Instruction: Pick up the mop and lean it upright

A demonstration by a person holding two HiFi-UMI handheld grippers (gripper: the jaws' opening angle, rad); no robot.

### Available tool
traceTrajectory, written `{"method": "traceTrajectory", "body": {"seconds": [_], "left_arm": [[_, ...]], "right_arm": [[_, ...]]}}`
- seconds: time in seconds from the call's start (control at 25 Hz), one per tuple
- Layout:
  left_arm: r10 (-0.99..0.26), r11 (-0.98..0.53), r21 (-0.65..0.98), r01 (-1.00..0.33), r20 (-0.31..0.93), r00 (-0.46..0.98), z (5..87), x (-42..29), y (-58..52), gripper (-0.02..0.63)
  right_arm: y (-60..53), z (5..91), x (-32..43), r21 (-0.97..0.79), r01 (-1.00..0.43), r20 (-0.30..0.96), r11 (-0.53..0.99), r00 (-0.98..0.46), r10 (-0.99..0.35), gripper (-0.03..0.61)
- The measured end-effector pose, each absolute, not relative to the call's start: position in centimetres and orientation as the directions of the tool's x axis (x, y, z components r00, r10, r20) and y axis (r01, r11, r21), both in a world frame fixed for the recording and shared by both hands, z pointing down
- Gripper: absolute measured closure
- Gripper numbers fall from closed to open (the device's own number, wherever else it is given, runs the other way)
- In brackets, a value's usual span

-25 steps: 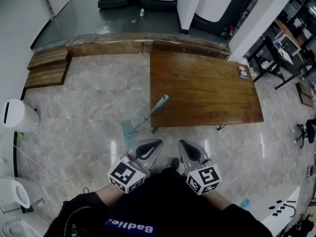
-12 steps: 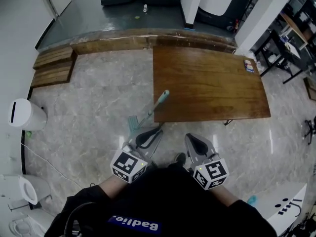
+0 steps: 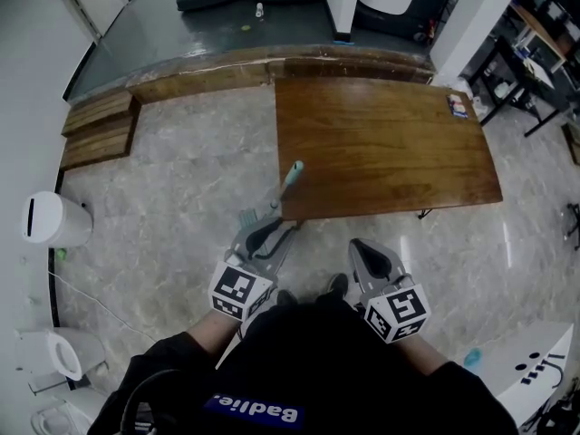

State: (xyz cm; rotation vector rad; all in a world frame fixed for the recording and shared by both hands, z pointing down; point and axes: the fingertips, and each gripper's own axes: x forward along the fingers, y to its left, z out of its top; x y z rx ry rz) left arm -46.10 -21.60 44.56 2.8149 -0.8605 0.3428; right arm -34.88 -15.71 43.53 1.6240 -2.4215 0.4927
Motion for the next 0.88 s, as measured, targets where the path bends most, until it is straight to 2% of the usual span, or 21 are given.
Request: {"method": "traceTrajectory", "body": {"seconds": [0.4, 0.88], "left_arm": [[-0.577, -0.793, 0.001, -0.609, 0.319, 0.752, 47.8, -46.5, -25.0, 0.467], [-0.578, -0.788, -0.067, -0.613, 0.424, 0.697, 52.8, -46.0, -28.5, 0.443]], "right_arm": [[-15.7, 43.9, -33.4, -0.171, -0.928, 0.353, 0.33, -0.371, -0.859, 0.568], [-15.2, 44.2, -31.1, -0.168, -0.944, 0.375, 0.283, -0.326, -0.868, 0.568]]}}
